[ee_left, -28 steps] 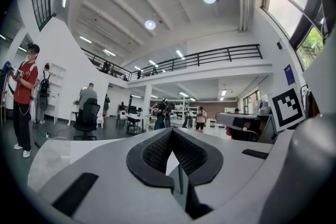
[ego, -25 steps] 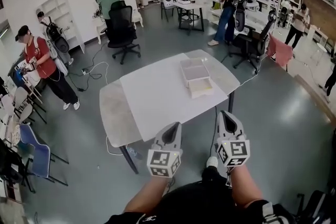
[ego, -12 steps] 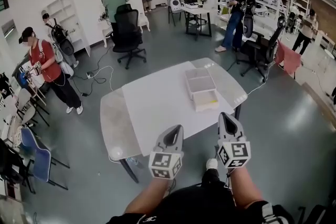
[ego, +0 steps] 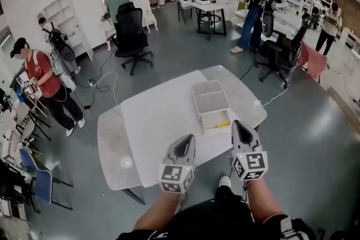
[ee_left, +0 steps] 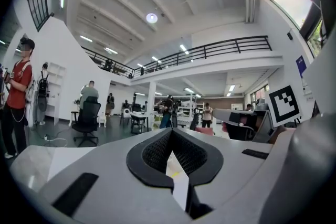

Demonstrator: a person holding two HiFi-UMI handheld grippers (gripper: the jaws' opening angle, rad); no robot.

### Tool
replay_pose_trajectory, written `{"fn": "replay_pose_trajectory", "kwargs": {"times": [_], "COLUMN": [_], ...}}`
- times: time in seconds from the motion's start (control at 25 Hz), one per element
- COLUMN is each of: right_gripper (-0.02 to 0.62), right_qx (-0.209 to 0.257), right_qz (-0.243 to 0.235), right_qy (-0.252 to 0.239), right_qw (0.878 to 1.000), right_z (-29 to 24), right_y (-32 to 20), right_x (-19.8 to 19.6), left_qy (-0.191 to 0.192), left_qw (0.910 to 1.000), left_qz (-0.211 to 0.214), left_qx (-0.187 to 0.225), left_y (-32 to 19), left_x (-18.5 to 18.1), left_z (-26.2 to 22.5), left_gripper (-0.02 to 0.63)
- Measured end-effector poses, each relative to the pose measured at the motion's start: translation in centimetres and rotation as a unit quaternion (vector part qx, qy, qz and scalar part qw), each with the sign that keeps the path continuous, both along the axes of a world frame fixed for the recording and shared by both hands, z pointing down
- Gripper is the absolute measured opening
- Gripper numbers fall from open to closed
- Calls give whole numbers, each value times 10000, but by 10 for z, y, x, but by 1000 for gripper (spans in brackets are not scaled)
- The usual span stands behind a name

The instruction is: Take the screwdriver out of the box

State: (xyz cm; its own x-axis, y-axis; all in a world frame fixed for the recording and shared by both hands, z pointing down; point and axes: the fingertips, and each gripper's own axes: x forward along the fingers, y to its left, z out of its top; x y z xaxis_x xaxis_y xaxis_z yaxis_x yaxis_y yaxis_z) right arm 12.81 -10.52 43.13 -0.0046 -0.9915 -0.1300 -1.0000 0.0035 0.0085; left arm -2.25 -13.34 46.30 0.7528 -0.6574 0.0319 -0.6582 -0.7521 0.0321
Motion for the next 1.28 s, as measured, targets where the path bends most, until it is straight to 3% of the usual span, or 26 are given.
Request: {"fn": "replay_pose_trajectory", "kwargs": {"times": [0.64, 0.8, 1.0, 1.28], "right_gripper": [14, 14, 14, 13], "right_qx": [-549, -647, -772, -1205], "right_qz": [-941, -1173, -1340, -1767], "right_qy": [223, 287, 355, 765], "right_qw": [9938, 9906, 9873, 9739], "right_z": [17, 24, 29, 63], "right_y": [-167, -188, -212, -237], "right_x": [105, 113, 109, 93], "left_qy": [-210, -141, -272, -251], "left_qw": [9977, 9961, 9957, 9957], "left_qz": [-518, -730, -677, -732], "left_qx": [-392, -486, -562, -510], "left_y": [-153, -173, -198, -222], "left_x": [137, 144, 148, 135], "left_z": [0, 6, 6, 6], "left_gripper": [11, 11, 11, 11]}}
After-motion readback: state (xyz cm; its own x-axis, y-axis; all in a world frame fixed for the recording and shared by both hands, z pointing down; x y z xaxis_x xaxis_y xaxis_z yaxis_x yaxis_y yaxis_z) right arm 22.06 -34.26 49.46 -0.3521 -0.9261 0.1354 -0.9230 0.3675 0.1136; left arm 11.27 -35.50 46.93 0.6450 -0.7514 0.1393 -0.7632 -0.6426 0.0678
